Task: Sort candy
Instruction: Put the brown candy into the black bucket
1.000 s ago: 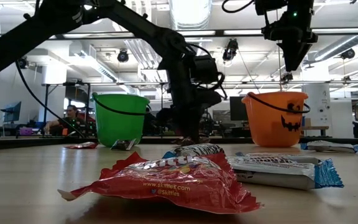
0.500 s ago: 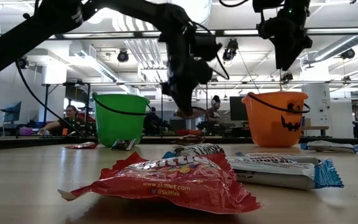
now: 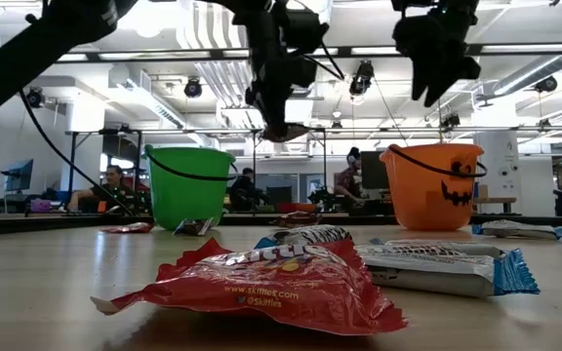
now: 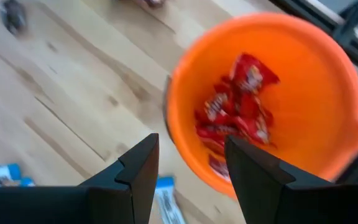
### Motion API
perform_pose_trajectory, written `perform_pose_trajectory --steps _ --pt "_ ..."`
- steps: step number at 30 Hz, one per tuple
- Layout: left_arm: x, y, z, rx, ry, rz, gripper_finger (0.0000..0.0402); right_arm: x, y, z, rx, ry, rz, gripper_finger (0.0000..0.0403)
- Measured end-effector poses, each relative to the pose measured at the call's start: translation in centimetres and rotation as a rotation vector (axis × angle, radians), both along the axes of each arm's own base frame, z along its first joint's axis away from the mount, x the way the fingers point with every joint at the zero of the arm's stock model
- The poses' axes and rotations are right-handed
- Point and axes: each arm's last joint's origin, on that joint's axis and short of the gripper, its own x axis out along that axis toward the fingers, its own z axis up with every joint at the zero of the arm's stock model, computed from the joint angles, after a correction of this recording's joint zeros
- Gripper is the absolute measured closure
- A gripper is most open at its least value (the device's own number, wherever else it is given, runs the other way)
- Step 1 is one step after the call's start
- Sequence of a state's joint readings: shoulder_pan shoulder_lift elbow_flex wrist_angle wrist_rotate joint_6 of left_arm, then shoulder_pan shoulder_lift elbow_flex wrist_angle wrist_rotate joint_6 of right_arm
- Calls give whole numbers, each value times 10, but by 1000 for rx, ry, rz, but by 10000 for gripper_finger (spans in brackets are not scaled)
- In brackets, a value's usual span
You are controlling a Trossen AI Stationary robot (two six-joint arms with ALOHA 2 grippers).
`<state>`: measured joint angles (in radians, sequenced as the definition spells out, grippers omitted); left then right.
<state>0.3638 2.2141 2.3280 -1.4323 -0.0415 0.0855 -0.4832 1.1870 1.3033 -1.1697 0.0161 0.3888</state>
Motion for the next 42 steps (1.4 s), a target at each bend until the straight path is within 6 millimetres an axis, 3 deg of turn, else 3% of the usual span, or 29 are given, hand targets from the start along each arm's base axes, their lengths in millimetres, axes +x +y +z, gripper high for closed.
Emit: perform_pose_trajectory --steps 16,30,42 --pt "-26 -5 50 66 -129 -15 396 27 -3 17 -31 -332 28 229" --pt "-44 -16 104 167 -386 -33 397 46 -10 45 -186 -657 51 229" --pt "-39 -19 112 206 -464 -66 398 52 -13 62 -217 -852 10 229"
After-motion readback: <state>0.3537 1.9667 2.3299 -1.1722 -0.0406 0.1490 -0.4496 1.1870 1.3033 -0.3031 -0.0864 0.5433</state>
